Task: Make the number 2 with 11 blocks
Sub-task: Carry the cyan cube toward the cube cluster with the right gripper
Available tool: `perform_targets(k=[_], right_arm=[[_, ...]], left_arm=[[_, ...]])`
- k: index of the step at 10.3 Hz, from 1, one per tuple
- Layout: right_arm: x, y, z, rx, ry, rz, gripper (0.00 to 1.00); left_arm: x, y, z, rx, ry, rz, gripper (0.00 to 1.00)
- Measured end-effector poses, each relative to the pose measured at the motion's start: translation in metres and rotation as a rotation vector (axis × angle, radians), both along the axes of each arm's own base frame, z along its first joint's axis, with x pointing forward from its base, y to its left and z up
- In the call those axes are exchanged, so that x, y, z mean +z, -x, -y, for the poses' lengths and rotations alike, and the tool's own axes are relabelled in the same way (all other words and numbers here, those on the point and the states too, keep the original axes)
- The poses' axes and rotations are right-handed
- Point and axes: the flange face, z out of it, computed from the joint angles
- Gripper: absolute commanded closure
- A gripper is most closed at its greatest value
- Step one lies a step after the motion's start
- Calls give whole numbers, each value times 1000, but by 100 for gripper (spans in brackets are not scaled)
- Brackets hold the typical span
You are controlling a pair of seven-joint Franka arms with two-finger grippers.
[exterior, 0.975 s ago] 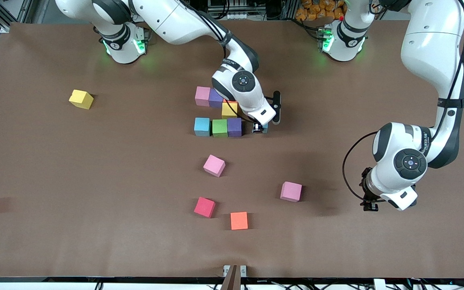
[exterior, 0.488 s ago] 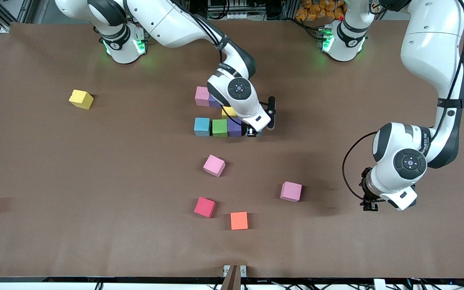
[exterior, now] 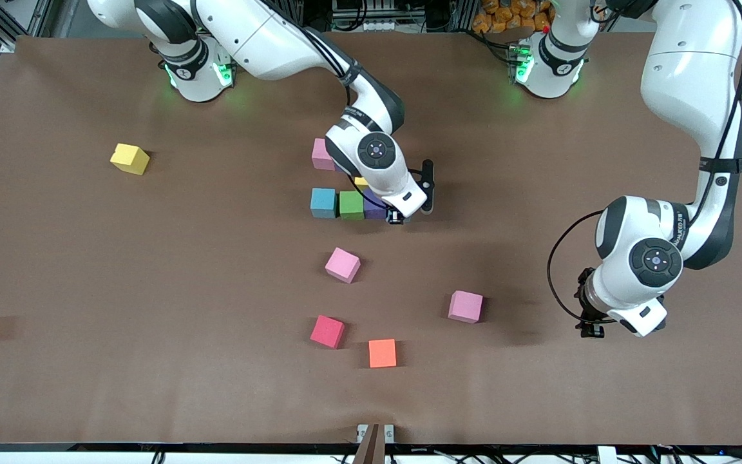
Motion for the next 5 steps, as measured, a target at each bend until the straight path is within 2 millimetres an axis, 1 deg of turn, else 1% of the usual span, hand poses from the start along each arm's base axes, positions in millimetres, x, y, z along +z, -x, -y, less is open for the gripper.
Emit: perform_targets(k=[5], right_arm=[[-1, -5, 5, 37, 3, 1, 100]], left_arm=[[0, 0, 2, -2, 1, 0, 27]])
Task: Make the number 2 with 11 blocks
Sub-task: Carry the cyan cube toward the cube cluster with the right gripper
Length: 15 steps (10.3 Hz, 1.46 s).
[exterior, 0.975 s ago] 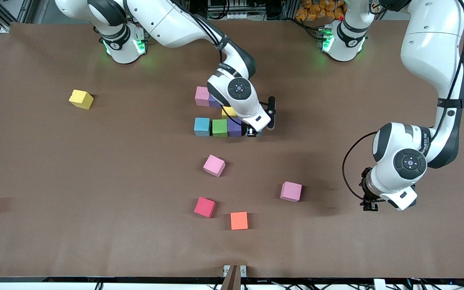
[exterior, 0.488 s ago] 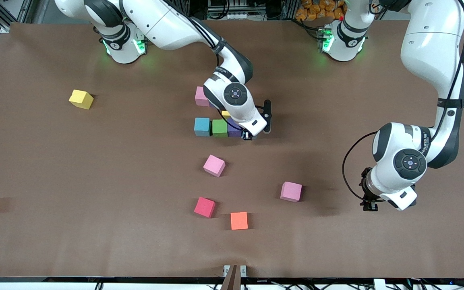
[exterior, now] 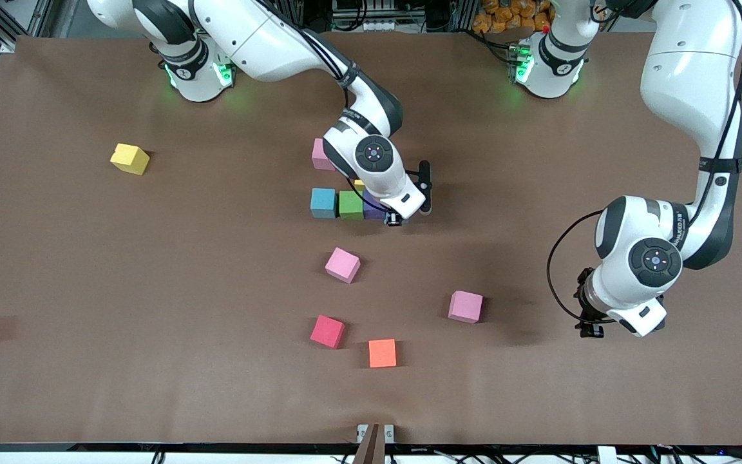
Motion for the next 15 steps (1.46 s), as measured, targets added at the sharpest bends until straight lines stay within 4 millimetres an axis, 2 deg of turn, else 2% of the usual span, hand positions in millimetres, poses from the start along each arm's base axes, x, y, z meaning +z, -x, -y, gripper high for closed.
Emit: perform_targets(k=[12, 15], right_arm=[[-1, -15, 16, 47, 2, 1, 100], [-1, -15, 17, 34, -7, -11, 100]], left_arm=[[-5, 0, 0, 0, 0, -7, 27], [-3, 0, 8, -10, 6, 0, 27]])
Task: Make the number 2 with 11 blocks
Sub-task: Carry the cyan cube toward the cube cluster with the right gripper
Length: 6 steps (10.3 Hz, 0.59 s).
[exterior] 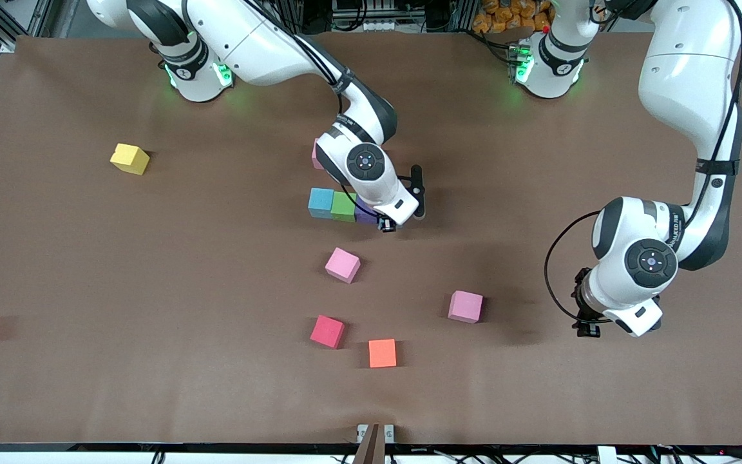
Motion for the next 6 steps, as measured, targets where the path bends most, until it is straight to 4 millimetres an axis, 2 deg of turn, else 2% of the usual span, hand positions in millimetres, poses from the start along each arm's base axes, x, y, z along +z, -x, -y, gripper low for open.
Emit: perform_targets(k=[3, 6], right_arm=[[0, 3, -3, -27, -9, -19, 100], [7, 12, -15, -73, -23, -31, 100]], left_arm=[[15, -6, 12, -5, 22, 29, 27], [22, -8, 18, 6, 45, 40, 27]])
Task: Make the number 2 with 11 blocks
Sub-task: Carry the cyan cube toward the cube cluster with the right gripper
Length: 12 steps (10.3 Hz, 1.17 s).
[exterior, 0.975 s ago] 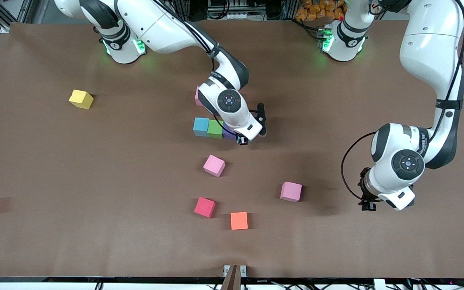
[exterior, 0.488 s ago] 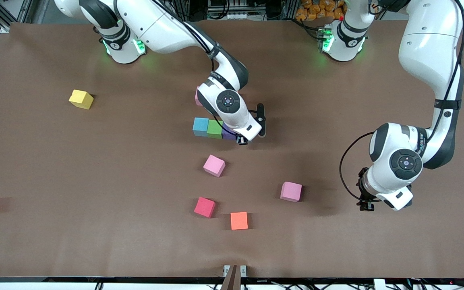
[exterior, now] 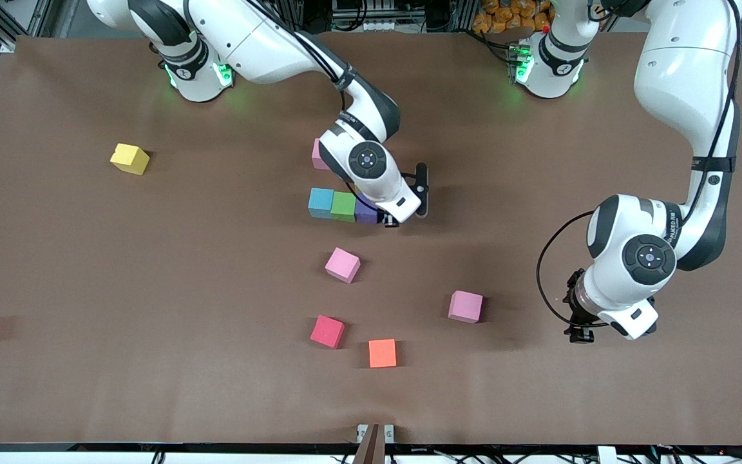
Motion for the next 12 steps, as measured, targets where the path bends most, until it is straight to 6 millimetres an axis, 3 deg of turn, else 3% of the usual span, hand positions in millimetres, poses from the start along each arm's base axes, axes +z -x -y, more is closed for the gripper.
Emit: perform_targets(k=[6, 10, 12], right_arm=[[40, -26, -1, -121, -99, -46, 100], [108, -82, 41, -282, -105, -14, 100], [146, -97, 59, -432, -107, 0, 100]], left_arm=[[-1, -3, -6, 26, 4, 10, 27], [-3, -4, -4, 24, 5, 10, 27], [-5, -4, -4, 23, 5, 8, 27]])
